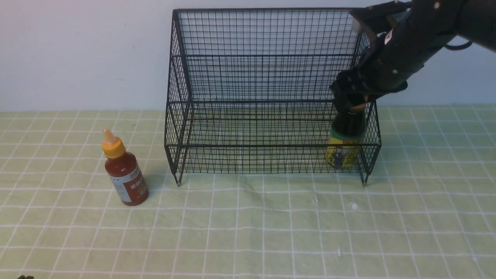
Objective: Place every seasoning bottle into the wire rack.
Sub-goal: Use the right arm to put the condiment bottle back on the shelf, then use the left arm to grab the condiment bottle closest to it
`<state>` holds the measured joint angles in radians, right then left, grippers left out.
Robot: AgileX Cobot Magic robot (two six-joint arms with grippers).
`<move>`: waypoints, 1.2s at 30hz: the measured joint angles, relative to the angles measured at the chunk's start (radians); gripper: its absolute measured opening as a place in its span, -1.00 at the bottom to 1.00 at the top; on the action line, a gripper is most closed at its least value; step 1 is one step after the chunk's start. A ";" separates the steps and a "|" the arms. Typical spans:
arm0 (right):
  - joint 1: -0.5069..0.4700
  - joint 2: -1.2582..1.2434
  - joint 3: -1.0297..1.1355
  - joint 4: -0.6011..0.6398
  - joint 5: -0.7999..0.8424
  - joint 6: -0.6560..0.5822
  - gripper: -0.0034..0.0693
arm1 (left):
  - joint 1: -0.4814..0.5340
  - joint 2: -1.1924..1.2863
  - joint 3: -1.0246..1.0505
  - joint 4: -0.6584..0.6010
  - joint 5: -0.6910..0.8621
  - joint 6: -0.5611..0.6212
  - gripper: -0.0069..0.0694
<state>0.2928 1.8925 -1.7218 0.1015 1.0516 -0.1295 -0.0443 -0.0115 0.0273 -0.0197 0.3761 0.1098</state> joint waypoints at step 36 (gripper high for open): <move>0.000 -1.896 1.316 -0.026 -0.912 0.169 -0.94 | 0.000 0.795 -0.715 -0.360 0.310 0.008 -0.84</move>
<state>0.2928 -0.0039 -0.4060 0.0758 0.1394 0.0399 -0.0443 0.7838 -0.6875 -0.3796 0.6858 0.1175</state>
